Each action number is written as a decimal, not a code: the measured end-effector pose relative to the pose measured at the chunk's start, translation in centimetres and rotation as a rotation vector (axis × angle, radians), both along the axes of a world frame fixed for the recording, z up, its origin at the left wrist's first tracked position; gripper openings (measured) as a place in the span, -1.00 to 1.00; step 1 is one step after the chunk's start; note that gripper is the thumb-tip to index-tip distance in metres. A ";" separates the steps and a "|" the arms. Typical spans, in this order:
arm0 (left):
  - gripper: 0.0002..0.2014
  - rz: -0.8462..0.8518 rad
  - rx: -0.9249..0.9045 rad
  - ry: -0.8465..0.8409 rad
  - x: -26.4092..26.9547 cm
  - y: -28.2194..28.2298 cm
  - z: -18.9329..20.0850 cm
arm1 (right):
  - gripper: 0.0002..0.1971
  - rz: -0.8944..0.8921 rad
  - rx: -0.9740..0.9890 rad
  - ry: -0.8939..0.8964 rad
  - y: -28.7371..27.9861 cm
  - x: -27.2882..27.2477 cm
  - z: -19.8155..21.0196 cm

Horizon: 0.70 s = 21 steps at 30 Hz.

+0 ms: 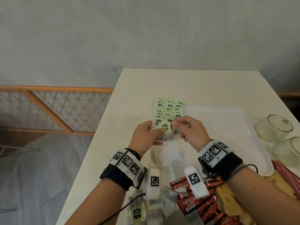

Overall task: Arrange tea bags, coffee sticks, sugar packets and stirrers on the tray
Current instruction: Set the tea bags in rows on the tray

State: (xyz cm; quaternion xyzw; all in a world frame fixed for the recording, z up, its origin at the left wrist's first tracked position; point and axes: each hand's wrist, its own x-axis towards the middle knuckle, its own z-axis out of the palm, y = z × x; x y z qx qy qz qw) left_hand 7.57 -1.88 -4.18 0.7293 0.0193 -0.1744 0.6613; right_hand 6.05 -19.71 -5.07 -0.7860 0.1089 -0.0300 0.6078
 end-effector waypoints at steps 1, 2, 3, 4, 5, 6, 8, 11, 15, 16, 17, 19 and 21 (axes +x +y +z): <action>-0.80 -0.021 0.004 -0.006 -0.1 -0.4 0.1 | -0.87 0.024 0.059 0.007 0.0 -0.5 0.2; -0.79 -0.043 0.008 -0.011 -0.2 -0.7 0.1 | -0.86 0.044 0.090 0.010 -0.1 -0.9 0.3; -0.78 -0.063 0.013 -0.017 -0.3 -1.1 0.1 | -0.86 0.054 0.098 0.009 -0.2 -1.2 0.4; -0.76 -0.083 0.020 -0.023 -0.5 -1.5 0.2 | -0.88 0.059 0.098 0.002 -0.4 -1.5 0.4; -0.75 -0.104 0.032 -0.030 -0.7 -1.8 0.2 | -0.89 0.060 0.099 -0.006 -0.6 -1.8 0.4; -0.75 -0.126 0.045 -0.038 -0.9 -2.1 0.3 | -0.90 0.059 0.107 -0.010 -0.9 -2.0 0.5; -0.75 -0.153 0.070 -0.054 -1.0 -2.5 0.2 | -0.91 0.068 0.124 0.008 -1.5 -2.4 0.4; -0.85 -0.126 0.092 -0.061 -1.0 -2.5 0.1 | -0.92 0.077 0.113 0.078 -2.5 -3.1 -0.4; -0.79 -0.020 0.139 -0.051 -0.3 -1.9 -0.6 | -0.94 0.008 0.062 0.198 -3.7 -3.0 -1.9; -0.76 -0.004 0.173 -0.066 -0.1 -1.8 -0.7 | -0.96 -0.015 0.051 0.215 -4.0 -2.8 -2.2; -0.73 0.007 0.216 -0.084 0.0 -1.7 -0.7 | -0.96 -0.033 0.035 0.219 -4.1 -2.4 -2.4; -0.69 0.024 0.290 -0.127 0.3 -1.4 -0.7 | -0.93 -0.048 0.004 0.194 -4.3 -1.6 -2.7; -0.66 0.035 0.288 -0.149 0.4 -1.1 -0.3 | -0.92 -0.050 -0.004 0.176 -4.0 -0.8 -2.5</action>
